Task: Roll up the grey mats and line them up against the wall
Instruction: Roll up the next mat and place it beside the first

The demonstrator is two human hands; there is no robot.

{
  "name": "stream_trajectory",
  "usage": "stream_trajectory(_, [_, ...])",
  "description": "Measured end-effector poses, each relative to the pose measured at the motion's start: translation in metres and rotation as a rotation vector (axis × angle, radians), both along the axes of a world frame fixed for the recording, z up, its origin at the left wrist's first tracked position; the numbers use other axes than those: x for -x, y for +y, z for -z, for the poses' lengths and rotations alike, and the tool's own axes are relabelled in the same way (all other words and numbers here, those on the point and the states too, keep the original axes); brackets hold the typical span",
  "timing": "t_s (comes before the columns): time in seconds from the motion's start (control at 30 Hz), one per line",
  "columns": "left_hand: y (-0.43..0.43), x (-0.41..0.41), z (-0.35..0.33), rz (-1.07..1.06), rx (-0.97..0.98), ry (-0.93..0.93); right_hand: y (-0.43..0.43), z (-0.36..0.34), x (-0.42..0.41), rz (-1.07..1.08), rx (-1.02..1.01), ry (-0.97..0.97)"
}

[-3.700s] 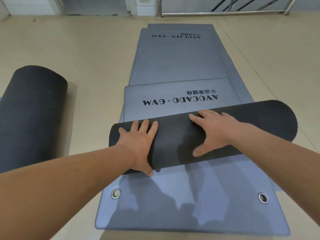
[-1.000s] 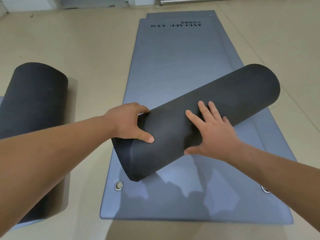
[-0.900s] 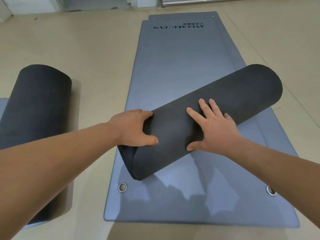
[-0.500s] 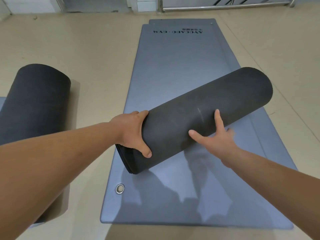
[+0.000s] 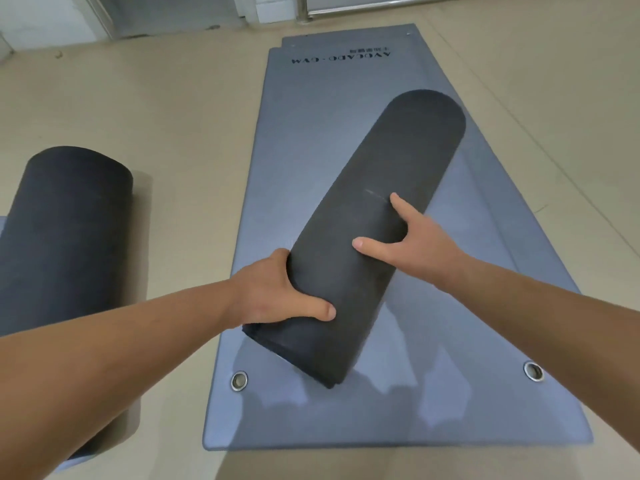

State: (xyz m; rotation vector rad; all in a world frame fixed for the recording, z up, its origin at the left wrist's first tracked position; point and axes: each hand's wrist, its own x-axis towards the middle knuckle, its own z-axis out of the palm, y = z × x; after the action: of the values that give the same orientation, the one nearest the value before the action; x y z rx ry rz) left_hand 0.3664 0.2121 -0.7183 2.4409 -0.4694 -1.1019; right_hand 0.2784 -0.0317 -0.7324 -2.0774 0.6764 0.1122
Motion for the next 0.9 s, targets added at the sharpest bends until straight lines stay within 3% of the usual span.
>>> stream_trajectory(0.13, [0.02,0.001,0.016,-0.194,0.114,0.31,0.012,0.001,-0.018,-0.201,0.2,-0.103])
stream_trajectory(0.27, [0.05,-0.027,0.019,-0.194,0.083,0.309,0.046,0.025,-0.028,-0.29,0.18,-0.184])
stream_trajectory(0.37, [0.05,-0.037,0.013,-0.195,0.115,0.294,0.053,0.024,-0.031,-0.207,0.195,-0.173])
stream_trajectory(0.47, [0.039,-0.031,0.012,-0.174,0.141,0.316,0.048,0.028,-0.017,0.016,-0.02,-0.142])
stream_trajectory(0.63, [0.035,-0.027,0.013,-0.165,0.147,0.322,0.052,0.037,-0.01,0.009,-0.323,-0.084])
stream_trajectory(0.77, [0.058,-0.035,0.009,-0.242,0.109,0.304,0.066,0.03,-0.022,-0.12,-0.165,-0.041])
stream_trajectory(0.9, [0.091,-0.057,-0.001,-0.252,-0.039,0.115,0.089,0.024,-0.038,-0.281,0.081,-0.022])
